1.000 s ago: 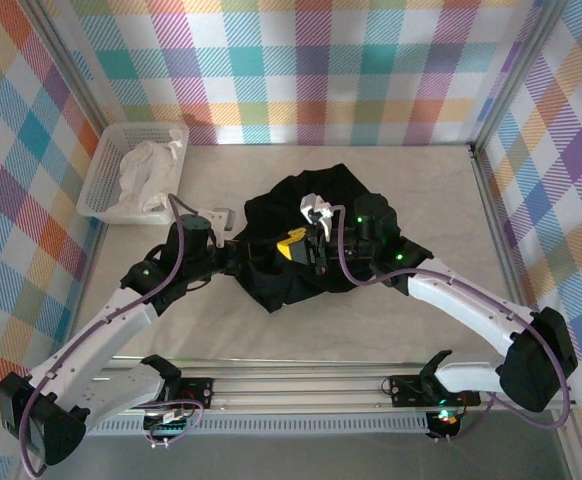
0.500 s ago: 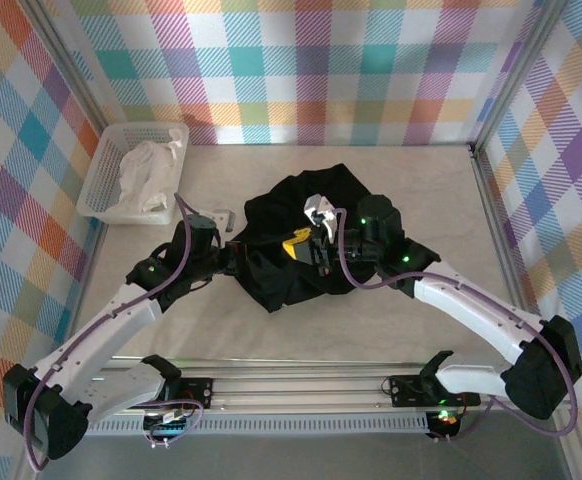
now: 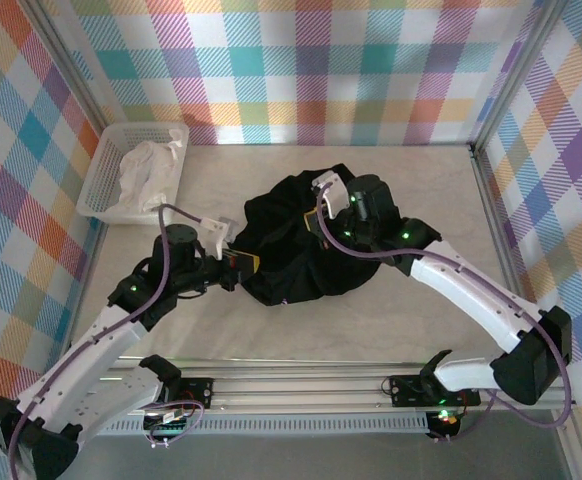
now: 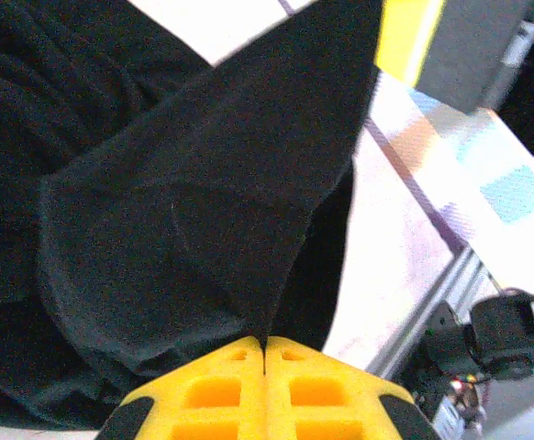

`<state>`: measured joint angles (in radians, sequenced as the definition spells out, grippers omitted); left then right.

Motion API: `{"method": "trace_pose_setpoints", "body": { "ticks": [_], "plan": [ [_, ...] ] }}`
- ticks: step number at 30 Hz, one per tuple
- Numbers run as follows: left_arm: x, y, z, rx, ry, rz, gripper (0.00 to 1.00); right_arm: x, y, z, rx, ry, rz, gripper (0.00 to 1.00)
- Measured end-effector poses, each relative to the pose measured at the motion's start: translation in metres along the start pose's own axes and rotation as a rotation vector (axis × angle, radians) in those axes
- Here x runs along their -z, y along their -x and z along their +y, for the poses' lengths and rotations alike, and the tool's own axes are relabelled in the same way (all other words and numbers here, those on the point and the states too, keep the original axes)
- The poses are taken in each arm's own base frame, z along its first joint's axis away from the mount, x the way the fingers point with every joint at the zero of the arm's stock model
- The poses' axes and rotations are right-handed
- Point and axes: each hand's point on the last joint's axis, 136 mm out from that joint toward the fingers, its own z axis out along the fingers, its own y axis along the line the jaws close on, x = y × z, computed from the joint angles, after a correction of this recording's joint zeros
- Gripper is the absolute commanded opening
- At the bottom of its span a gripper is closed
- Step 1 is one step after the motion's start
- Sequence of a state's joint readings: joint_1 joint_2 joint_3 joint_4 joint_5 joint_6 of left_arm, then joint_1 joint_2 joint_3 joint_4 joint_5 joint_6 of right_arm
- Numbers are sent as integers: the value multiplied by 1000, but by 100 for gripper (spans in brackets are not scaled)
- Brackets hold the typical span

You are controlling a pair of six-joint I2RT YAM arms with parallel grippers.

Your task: Fold the inside-out t-shirt

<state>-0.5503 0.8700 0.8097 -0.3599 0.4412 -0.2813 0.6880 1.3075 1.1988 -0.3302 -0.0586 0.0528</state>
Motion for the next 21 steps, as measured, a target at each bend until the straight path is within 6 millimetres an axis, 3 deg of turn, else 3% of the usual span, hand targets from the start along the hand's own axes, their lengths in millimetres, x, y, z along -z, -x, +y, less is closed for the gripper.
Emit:
{"method": "trace_pose_setpoints", "body": {
  "ticks": [7,12,17,20,21],
  "plan": [
    [-38,-38,-2,-67,1,172,3,-2,-4,-14,-39,-35,55,0],
    [-48,-40,13,-68,68,182,3,-12,-13,-5,-48,25,95,0],
    [-46,-29,25,-73,139,106,0,-12,-24,11,-31,124,135,0],
    [-42,-32,22,-70,117,81,2,-5,-46,23,-45,194,180,2],
    [-39,-37,19,-69,98,75,6,2,-65,27,-63,217,220,6]
  ]
}}
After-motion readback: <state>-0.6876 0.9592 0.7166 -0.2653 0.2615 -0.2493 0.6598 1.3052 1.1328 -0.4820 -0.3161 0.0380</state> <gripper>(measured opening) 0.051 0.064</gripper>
